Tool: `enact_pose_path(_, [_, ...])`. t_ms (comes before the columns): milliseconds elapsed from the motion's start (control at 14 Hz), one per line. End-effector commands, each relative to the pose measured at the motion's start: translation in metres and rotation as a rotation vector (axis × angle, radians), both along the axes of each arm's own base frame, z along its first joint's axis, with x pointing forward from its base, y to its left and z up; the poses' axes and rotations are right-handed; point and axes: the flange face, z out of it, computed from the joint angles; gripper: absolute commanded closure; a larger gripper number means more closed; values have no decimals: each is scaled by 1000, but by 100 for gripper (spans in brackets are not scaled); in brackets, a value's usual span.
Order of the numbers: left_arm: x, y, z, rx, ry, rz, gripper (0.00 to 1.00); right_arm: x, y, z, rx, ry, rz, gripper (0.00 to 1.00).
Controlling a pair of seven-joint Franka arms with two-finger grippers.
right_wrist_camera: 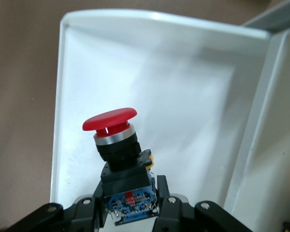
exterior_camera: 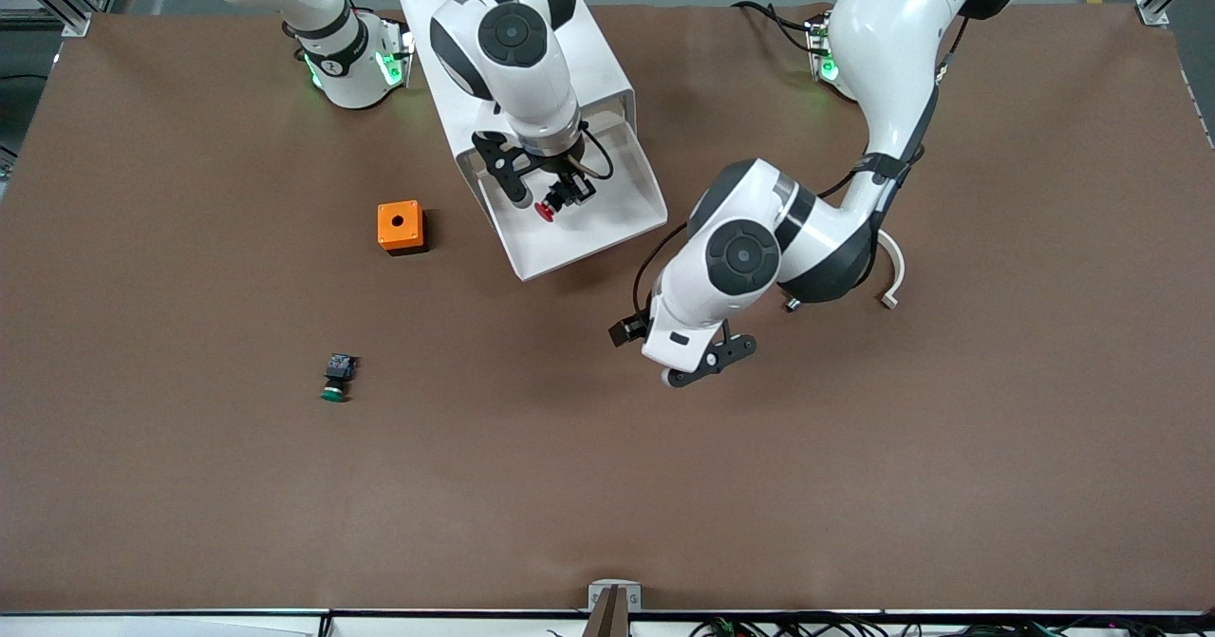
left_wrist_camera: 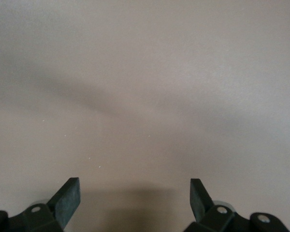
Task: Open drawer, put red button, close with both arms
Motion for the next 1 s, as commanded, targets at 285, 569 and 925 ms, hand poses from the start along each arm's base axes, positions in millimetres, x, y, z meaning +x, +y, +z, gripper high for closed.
enact_pose_path(285, [-32,-1,0,53,-82,42,0,-9,20,-28,8,-2,-72,100])
enact_pose_path(569, [-38,-9,-9,63,-73,50,0,-15,26,-27,10,-4,-61,95])
enact_pose_path(925, [-52,-26,-39,105,-40,104,0,-5,29,-11,29,-33,-26,0])
